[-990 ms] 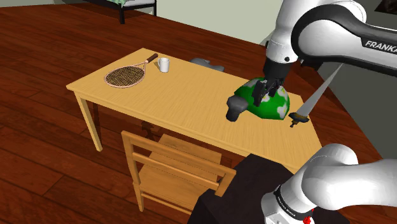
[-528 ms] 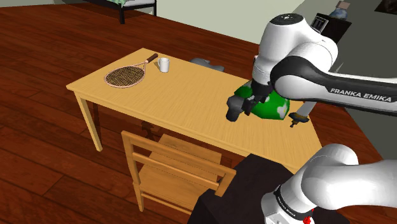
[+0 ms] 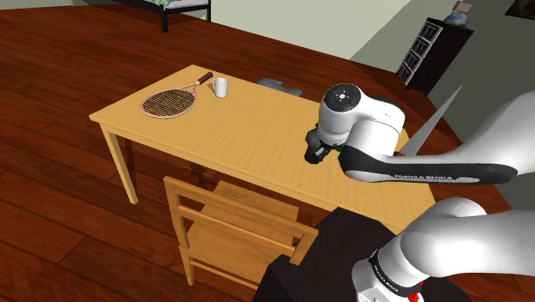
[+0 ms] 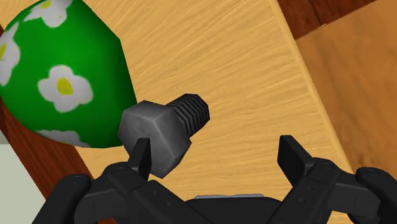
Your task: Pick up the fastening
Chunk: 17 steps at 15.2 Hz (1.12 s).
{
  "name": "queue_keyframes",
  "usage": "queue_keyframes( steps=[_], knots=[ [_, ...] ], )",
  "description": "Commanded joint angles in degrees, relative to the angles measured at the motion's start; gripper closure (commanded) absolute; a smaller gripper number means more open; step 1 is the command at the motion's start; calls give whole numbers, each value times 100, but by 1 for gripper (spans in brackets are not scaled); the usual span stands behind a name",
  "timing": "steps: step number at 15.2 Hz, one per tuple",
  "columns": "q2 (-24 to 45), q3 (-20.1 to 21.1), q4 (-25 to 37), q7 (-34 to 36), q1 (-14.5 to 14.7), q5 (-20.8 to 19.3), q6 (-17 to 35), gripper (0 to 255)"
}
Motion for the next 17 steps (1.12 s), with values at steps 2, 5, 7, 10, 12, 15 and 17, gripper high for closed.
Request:
queue_keyframes(
  steps=[2,5,7,10,12,15,17],
  knots=[
    [554,528,-174,987,-727,-1253,853,0],
    [1272,1223,-33,2345,-1695,-2875,1260,0],
    [1851,1669,188,3355,-2285,-4081,1152,0],
    [2874,2105,585,4621,-2841,-5721,402,0],
    [3598,2206,844,5180,-3009,-6619,-321,0],
    [4627,2106,1231,5661,-3053,-7748,-1445,0],
    [5041,1984,1380,5802,-2991,-8127,-1863,0]
  ],
)
